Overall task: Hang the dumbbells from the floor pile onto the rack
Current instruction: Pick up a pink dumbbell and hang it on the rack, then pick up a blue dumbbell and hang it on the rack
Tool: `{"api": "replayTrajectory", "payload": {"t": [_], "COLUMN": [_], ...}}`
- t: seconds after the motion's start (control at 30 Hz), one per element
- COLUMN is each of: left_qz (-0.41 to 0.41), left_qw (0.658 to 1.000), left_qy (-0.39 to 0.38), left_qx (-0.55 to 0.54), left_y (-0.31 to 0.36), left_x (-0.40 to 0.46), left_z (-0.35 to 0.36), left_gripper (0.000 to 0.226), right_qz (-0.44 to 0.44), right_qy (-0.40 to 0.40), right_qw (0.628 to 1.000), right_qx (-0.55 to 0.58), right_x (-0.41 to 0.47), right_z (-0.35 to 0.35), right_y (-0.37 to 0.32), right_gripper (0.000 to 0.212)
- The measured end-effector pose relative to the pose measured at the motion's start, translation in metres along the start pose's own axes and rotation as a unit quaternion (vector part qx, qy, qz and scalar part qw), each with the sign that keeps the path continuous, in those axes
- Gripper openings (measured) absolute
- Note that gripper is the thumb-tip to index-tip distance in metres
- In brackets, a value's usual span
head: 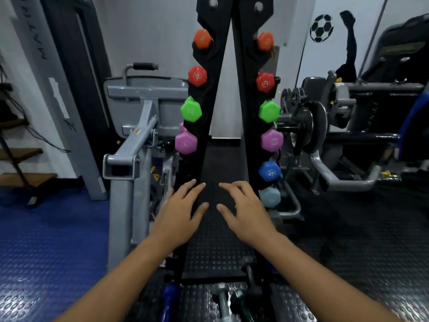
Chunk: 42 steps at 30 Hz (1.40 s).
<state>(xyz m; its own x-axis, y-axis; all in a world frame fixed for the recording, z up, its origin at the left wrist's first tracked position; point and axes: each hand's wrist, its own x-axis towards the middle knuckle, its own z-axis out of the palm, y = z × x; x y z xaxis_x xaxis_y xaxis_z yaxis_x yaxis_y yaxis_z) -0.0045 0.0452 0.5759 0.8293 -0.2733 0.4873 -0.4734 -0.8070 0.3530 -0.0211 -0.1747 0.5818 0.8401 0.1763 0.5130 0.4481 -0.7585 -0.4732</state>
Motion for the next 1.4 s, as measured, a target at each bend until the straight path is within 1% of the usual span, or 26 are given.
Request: {"api": "replayTrajectory", "payload": {"t": [0.1, 0.3, 0.47, 0.57, 0.77, 0.9, 1.03, 1.1, 1.17, 1.3, 1.4], "left_qz": [0.013, 0.024, 0.001, -0.03, -0.089, -0.153, -0.225, -0.252, -0.258, -0.31, -0.326], "left_qw": [1.0, 0.998, 0.996, 0.993, 0.976, 0.959, 0.94, 0.925, 0.906, 0.868, 0.85], "left_qy": [-0.017, -0.048, -0.088, -0.116, -0.199, -0.236, -0.252, -0.281, -0.334, -0.388, -0.413], "left_qx": [0.023, 0.016, -0.005, -0.017, -0.02, -0.036, -0.053, -0.052, -0.026, -0.013, -0.015], "left_y": [0.012, 0.031, 0.031, 0.021, -0.012, -0.036, -0.061, -0.073, -0.081, -0.103, -0.114], "left_x": [-0.015, -0.025, -0.043, -0.062, -0.096, -0.113, -0.135, -0.148, -0.163, -0.209, -0.232], "left_z": [0.01, 0.016, 0.037, 0.059, 0.105, 0.138, 0.176, 0.197, 0.215, 0.258, 0.287], "left_gripper": [0.058, 0.057, 0.048, 0.049, 0.05, 0.05, 0.05, 0.047, 0.046, 0.039, 0.033], "right_qz": [0.013, 0.039, 0.09, 0.116, 0.171, 0.183, 0.185, 0.187, 0.192, 0.19, 0.209], "right_qy": [-0.003, -0.005, -0.03, -0.054, -0.123, -0.168, -0.222, -0.258, -0.304, -0.424, -0.474], "right_qw": [1.0, 0.999, 0.995, 0.992, 0.977, 0.968, 0.957, 0.948, 0.933, 0.883, 0.852], "right_qx": [0.001, 0.007, 0.002, 0.008, 0.025, 0.027, 0.016, 0.004, -0.011, -0.062, -0.072], "right_x": [-0.02, -0.047, -0.072, -0.091, -0.119, -0.128, -0.131, -0.135, -0.145, -0.179, -0.202], "right_z": [-0.003, -0.009, -0.005, 0.005, 0.039, 0.07, 0.112, 0.142, 0.17, 0.23, 0.266], "right_y": [0.006, 0.014, 0.027, 0.039, 0.064, 0.079, 0.094, 0.103, 0.11, 0.128, 0.142], "right_gripper": [0.055, 0.055, 0.053, 0.052, 0.051, 0.05, 0.049, 0.049, 0.048, 0.047, 0.042]}}
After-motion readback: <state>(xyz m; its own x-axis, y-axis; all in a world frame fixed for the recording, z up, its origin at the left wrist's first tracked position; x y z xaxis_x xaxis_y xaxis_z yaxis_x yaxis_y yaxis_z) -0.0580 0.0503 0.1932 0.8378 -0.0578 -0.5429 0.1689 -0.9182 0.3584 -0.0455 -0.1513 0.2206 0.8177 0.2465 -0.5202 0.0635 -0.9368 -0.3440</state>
